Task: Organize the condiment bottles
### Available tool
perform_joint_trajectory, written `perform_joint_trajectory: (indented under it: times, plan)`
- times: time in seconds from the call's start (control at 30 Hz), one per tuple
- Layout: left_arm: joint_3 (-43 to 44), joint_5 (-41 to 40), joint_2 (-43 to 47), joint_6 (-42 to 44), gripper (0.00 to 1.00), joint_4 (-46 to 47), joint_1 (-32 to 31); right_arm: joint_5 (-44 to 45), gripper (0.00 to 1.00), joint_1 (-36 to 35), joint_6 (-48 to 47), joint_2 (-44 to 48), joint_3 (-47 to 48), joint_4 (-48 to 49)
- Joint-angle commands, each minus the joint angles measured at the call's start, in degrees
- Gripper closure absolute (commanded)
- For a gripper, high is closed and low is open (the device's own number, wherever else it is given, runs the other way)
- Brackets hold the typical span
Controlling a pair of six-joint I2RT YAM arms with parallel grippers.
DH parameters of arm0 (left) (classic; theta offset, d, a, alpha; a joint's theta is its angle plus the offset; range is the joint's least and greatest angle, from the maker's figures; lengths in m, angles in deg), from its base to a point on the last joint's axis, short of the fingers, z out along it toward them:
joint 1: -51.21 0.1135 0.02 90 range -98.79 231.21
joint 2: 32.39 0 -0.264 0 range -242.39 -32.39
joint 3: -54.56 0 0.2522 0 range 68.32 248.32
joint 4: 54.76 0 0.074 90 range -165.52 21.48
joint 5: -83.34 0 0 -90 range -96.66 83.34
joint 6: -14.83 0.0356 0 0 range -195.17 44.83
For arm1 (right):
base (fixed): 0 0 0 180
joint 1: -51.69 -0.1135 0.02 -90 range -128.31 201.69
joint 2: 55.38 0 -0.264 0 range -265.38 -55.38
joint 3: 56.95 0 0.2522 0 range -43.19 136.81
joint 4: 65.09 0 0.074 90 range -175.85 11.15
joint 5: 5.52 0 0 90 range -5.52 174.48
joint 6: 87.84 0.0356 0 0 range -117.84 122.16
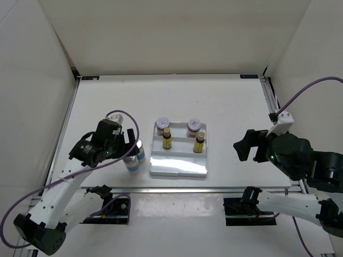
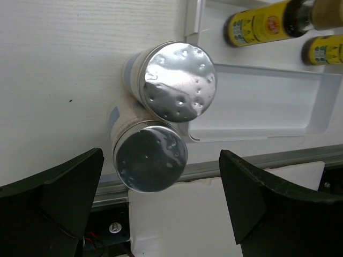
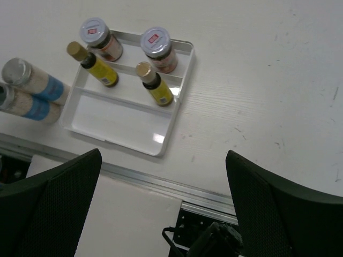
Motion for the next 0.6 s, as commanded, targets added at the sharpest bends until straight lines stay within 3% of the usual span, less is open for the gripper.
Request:
perform_joint_trajectory:
  times: [0.0,0.2,0.57]
  plan:
    - [0.75,-3.44,0.57,-1.16,0.00,0.56,-0.17,6.66,0.01,-0.03,4.04,0.02,-0.62,-9.96]
    - [0.23,-4.50,0.49,-1.69,0.00,0.56,-0.17,9.92,0.01,-0.03,7.56,0.54,-5.36,-13.49]
    - [0.23,-3.44,-2.51,-2.21,0.00,-0.66,-0.69,12.65,0.01,-0.03,9.40,4.49,-5.90,-14.55]
